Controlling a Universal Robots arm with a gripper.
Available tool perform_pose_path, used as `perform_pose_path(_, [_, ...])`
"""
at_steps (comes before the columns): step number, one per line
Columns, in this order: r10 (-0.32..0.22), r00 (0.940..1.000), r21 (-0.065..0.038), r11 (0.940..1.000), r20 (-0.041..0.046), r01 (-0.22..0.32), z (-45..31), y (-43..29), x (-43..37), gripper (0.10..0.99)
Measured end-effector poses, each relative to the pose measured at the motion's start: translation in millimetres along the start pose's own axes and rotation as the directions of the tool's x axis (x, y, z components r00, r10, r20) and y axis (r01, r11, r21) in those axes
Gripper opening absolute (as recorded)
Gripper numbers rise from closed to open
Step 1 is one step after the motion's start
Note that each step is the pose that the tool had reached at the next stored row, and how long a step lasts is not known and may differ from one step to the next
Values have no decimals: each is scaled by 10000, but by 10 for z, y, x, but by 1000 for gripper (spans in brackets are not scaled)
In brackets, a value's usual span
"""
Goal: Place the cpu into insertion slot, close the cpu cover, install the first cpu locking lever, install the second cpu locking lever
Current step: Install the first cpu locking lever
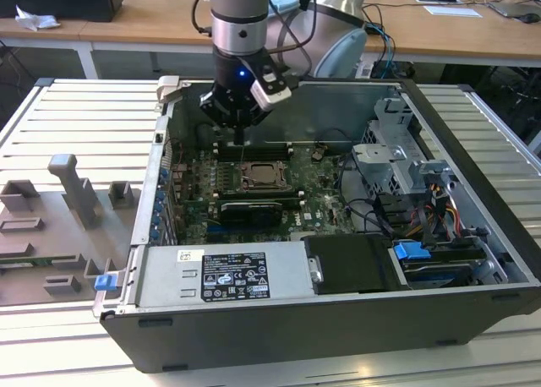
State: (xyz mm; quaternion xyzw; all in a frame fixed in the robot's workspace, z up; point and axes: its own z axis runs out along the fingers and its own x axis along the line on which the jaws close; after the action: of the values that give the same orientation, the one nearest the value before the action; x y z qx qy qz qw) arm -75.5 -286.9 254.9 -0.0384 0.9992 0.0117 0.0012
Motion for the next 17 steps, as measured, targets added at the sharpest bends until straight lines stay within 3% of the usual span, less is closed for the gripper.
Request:
perform_pose_path(10, [0,10000,-8,10000,0,0,12,-10,-62,106])
perform_pose_path(11, [0,10000,-103,9999,6,1,16,-20,-61,106])
perform_pose_path(14, [1,10000,-584,9983,45,1,21,-48,-60,106])
perform_pose_path(15, [1,10000,-663,9978,50,3,28,-60,-62,106])
perform_pose_path(17, [4,10000,-683,9977,52,0,80,-69,-98,106])
